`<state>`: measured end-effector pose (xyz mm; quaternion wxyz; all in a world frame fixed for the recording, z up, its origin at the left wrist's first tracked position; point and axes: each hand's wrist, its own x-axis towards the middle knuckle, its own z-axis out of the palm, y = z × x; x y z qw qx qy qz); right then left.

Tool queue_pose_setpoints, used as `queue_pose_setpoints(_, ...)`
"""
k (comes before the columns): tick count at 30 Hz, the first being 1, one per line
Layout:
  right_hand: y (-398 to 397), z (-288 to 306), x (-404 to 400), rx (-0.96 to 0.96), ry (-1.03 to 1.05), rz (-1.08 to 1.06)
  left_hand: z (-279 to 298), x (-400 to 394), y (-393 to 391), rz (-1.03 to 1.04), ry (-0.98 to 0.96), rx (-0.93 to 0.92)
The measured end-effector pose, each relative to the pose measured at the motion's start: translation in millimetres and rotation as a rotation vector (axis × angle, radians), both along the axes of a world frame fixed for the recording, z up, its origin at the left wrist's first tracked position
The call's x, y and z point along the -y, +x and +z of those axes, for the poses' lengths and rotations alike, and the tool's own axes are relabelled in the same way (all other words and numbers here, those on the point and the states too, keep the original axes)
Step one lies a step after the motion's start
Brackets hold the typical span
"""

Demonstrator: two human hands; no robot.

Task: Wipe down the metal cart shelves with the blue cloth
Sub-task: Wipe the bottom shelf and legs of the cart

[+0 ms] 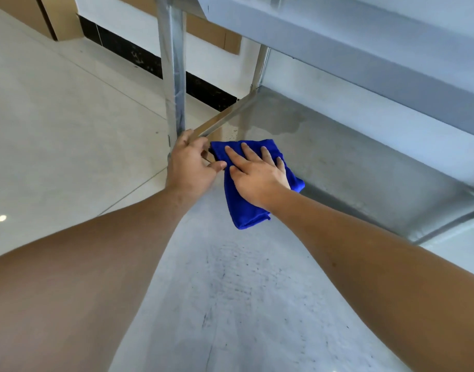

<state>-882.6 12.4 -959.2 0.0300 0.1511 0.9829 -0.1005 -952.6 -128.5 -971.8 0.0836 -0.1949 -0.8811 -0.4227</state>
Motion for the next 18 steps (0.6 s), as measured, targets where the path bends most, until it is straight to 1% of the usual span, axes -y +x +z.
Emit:
queue_pose_setpoints(2,-16.8,2.1,13.4,-0.007,0.022,0.038,0.2,3.9,-3.0,0.08,0.073,-0.051)
queue_pose_setpoints(4,-37.8,4.7,22.9,-0.021,0.039,0.058,-1.2,7.1,-8.3,0.145,0.1,-0.1)
queue_pose_setpoints(8,-82.4,3.9,23.8,0.022,0.05,0.092,-11.3,8.2,-15.3,0.149,0.138,-0.152)
queue_pose_setpoints(11,-101.6,0.5,12.5,-0.004,-0.036,0.025,-18.7,5.1,-19.7,0.105,0.127,-0.215)
queue_pose_setpoints(13,-108.6,-2.0,2.7,-0.032,-0.056,-0.017,-19.8,-0.8,-23.2,0.087,0.086,-0.258)
queue_pose_setpoints(15,-114.5,-5.1,-9.9,-0.038,-0.044,-0.049,-20.4,-10.4,-22.6,0.109,-0.038,-0.29)
queue_pose_setpoints(18,-124.8,-4.4,-39.3,-0.052,0.004,-0.132,-17.6,-35.4,-16.1,0.119,-0.245,-0.226)
